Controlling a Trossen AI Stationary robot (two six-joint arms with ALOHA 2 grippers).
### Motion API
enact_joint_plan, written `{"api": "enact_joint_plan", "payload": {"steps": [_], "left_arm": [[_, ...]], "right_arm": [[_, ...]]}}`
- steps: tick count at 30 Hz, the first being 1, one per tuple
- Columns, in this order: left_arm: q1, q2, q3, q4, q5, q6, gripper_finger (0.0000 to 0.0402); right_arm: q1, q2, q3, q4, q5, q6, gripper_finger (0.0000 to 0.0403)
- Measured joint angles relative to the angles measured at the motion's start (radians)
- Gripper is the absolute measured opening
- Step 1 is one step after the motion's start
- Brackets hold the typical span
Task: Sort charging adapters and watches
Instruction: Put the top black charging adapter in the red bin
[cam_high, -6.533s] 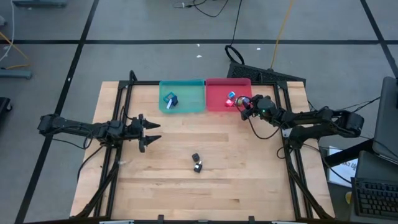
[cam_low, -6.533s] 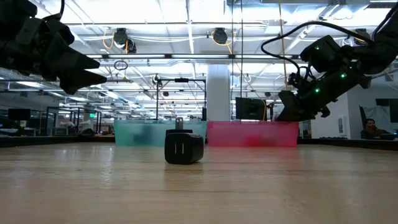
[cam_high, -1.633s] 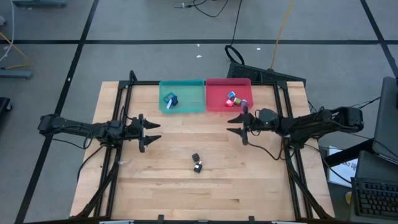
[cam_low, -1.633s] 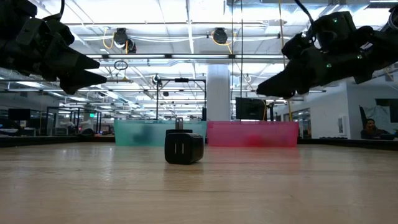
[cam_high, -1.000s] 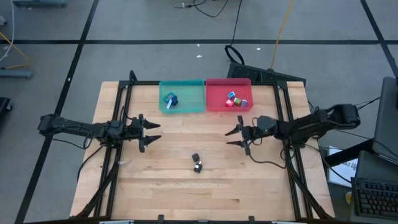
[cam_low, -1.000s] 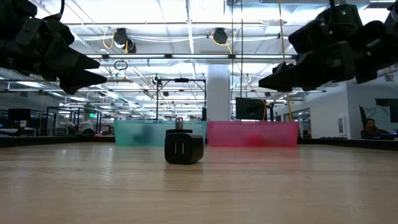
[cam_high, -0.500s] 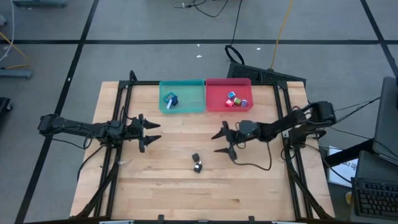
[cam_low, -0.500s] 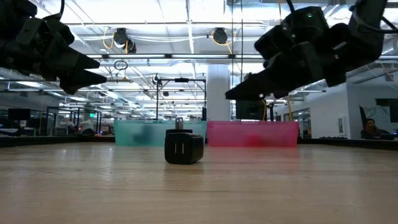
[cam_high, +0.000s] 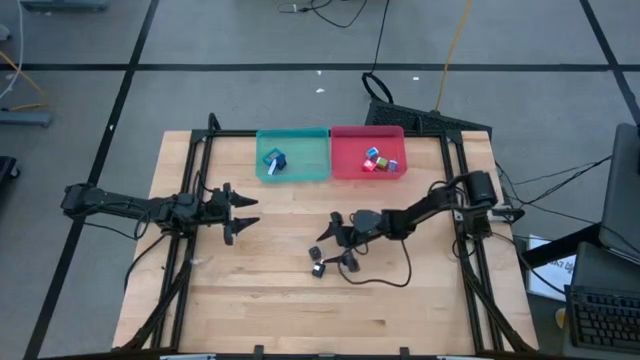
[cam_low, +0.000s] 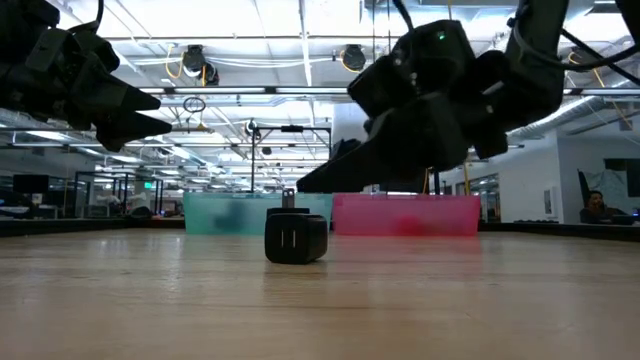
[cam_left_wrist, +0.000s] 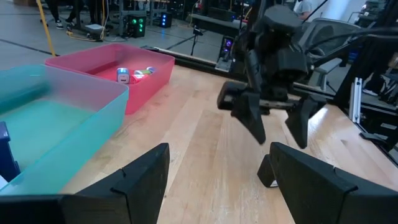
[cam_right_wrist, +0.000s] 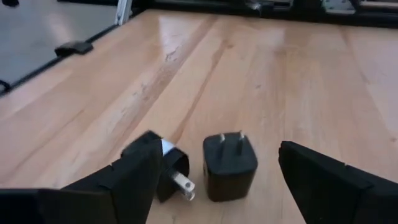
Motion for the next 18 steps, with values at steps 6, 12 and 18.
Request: {"api": "enact_joint_plan", "payload": {"steps": [6,12,18], "left_arm": [[0.0,0.0,0.0,0.002,0.0,0.0,0.0278],[0.0,0.0,0.0,0.008,0.0,0.0,0.0278],[0.0,0.0,0.0,0.008,0.0,0.0,0.0278]], "right_arm": [[0.001,0.052,0.028,-0.001,0.0,-0.01,0.0305],[0.001,0.059,0.035,-0.001,0.001,-0.043,0.0304],[0.0,0.059,0.035,-0.014,0.002,-0.045,0.0304]]}}
